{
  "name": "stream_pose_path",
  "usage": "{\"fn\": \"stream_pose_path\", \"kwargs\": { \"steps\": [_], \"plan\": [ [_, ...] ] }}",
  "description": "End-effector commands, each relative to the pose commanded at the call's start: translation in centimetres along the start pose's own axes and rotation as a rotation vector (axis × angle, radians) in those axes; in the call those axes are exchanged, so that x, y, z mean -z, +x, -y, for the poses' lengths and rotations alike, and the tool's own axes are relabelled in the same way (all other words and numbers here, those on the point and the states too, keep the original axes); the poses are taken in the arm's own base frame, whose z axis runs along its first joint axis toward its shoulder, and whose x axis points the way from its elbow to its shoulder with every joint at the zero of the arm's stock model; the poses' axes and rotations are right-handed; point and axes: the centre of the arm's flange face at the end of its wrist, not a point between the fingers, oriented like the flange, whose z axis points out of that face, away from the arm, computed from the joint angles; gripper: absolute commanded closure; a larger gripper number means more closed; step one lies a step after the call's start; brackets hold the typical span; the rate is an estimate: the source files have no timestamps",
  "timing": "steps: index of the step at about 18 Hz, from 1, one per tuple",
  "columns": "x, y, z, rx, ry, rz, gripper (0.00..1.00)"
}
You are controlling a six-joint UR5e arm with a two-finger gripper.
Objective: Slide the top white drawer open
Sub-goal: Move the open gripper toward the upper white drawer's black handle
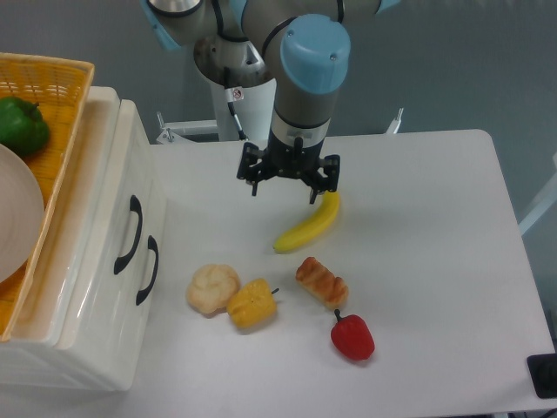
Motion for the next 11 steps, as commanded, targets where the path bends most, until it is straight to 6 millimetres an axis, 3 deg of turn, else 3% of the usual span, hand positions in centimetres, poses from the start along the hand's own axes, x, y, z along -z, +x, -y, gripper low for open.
{"fn": "stream_pose_path", "kwargs": {
  "steps": [11],
  "plan": [
    [-1.7,6.9,2.4,0.022,-0.006,-0.064,0.0]
  ]
}}
